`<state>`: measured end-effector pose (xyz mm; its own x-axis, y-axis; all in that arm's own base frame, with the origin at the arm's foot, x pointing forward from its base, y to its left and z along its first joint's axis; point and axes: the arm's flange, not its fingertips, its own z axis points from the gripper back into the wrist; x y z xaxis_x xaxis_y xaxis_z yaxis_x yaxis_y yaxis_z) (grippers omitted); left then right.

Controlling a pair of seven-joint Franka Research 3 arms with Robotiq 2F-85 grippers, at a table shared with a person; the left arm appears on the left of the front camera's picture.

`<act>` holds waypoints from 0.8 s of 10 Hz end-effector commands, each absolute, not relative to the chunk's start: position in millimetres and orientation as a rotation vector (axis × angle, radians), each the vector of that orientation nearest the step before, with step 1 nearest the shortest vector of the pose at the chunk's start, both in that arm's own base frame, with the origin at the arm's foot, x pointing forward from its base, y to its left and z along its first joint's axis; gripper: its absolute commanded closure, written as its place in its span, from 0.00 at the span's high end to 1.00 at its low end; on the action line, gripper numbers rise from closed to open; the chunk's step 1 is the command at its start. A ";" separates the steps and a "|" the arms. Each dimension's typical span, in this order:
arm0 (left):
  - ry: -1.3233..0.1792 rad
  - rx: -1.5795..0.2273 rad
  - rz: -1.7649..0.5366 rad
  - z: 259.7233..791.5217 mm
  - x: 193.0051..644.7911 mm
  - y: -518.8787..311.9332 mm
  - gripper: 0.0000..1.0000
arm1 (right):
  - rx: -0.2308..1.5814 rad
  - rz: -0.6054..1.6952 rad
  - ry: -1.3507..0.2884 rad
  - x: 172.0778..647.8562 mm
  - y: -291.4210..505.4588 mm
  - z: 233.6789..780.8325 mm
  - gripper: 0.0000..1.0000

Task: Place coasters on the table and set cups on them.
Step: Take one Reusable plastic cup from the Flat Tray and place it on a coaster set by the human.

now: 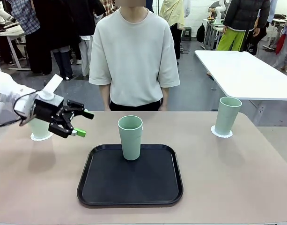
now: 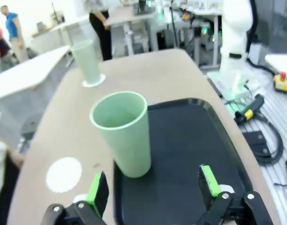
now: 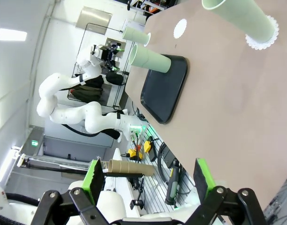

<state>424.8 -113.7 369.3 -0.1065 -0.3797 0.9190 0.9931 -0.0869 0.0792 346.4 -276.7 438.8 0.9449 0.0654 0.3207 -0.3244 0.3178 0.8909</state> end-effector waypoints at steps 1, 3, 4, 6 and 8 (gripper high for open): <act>-0.927 -0.940 -1.414 339.6 445.2 -127.2 1.00 | 1.230 0.247 -0.247 345.3 -273.8 439.6 1.00; -0.953 -0.918 -1.364 330.0 435.6 -137.1 1.00 | 1.230 0.247 -0.247 345.3 -273.8 439.6 1.00; -0.950 -0.898 -1.345 336.0 428.5 -138.7 1.00 | 1.230 0.247 -0.247 345.3 -273.8 439.6 1.00; -0.911 -0.963 -1.371 322.1 436.4 -128.9 1.00 | 1.230 0.247 -0.247 345.3 -273.8 439.6 1.00; -0.911 -0.963 -1.371 322.1 436.4 -128.9 1.00 | 1.230 0.247 -0.247 345.3 -273.8 439.6 1.00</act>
<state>436.6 -130.3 322.3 0.0164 -0.3600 0.9328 0.9998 -0.0082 -0.0207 346.5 -276.6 438.7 0.9449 0.0656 0.3207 -0.3244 0.3177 0.8910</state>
